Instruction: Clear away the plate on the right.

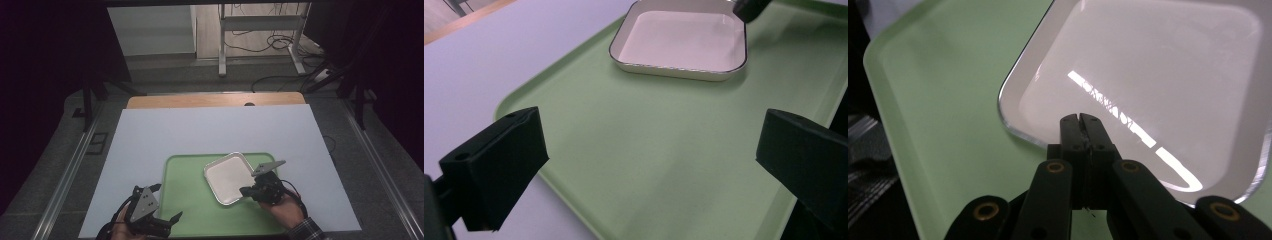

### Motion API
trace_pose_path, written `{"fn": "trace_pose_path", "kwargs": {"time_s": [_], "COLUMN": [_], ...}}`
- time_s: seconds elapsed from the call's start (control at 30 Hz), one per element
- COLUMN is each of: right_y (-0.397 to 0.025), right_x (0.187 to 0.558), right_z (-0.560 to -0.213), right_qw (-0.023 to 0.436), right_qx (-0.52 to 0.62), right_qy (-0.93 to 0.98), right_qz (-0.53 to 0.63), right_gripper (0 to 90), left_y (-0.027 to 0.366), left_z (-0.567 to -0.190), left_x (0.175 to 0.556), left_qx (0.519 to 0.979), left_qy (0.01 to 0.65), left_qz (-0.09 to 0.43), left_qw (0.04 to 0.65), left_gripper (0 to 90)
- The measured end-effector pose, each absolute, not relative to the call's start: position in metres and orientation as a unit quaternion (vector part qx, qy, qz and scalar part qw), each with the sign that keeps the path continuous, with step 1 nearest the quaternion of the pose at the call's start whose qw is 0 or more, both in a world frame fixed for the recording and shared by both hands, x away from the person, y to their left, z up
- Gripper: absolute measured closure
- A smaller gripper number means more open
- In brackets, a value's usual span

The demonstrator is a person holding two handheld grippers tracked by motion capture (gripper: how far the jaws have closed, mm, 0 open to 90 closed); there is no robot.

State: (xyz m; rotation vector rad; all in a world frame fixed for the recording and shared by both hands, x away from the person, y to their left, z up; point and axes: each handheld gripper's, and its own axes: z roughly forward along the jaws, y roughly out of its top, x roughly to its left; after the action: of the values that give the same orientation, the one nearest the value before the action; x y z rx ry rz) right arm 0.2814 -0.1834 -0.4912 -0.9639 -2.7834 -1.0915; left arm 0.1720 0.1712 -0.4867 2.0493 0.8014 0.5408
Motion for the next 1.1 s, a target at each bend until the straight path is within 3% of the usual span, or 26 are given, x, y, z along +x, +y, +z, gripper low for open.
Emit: {"fn": "trace_pose_path", "kwargs": {"time_s": [0.8,1.1], "right_y": [-0.150,-0.133], "right_x": [0.276,0.276], "right_z": [-0.508,-0.510], "right_qw": [0.012,-0.005], "right_qx": [-0.259,-0.237], "right_qy": [-0.908,-0.914], "right_qz": [-0.329,-0.329], "right_gripper": [90.0,90.0], "left_y": [0.170,0.170], "left_z": [-0.487,-0.487], "left_x": [0.172,0.172], "left_qx": [0.821,0.825], "left_qy": [0.318,0.315], "left_qz": [0.215,0.216], "left_qw": [0.422,0.417], "left_gripper": [0.0,0.0]}}
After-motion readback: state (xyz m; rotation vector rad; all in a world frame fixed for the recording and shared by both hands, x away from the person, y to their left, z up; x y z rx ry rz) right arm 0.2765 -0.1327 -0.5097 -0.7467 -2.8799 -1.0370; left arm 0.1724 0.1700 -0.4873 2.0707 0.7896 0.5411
